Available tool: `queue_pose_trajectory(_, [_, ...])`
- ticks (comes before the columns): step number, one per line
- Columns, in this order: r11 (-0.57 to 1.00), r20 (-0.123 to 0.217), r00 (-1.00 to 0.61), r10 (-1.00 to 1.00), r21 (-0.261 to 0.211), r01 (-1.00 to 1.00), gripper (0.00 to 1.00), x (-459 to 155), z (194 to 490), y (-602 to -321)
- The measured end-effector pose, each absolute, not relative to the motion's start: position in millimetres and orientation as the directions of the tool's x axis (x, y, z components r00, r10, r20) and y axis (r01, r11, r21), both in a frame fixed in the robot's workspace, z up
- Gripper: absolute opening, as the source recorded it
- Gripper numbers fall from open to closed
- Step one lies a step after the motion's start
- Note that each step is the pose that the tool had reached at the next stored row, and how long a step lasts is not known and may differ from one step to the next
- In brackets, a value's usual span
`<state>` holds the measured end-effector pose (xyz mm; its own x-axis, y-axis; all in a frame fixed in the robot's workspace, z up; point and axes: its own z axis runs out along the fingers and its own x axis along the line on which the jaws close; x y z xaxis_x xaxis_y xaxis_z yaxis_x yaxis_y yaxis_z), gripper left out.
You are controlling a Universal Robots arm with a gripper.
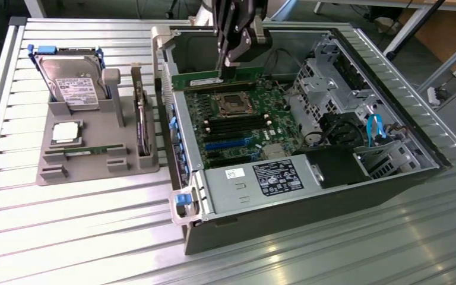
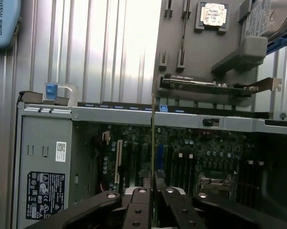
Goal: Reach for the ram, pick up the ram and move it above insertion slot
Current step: 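Pick up the ram and move it above insertion slot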
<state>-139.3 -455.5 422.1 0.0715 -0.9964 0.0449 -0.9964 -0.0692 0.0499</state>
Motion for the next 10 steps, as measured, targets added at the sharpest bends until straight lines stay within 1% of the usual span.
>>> queue_pose_trajectory(10, [-0.069,0.045,0.071,-0.996,0.05,-0.996,0.14,-119.7,421.0,-455.5])
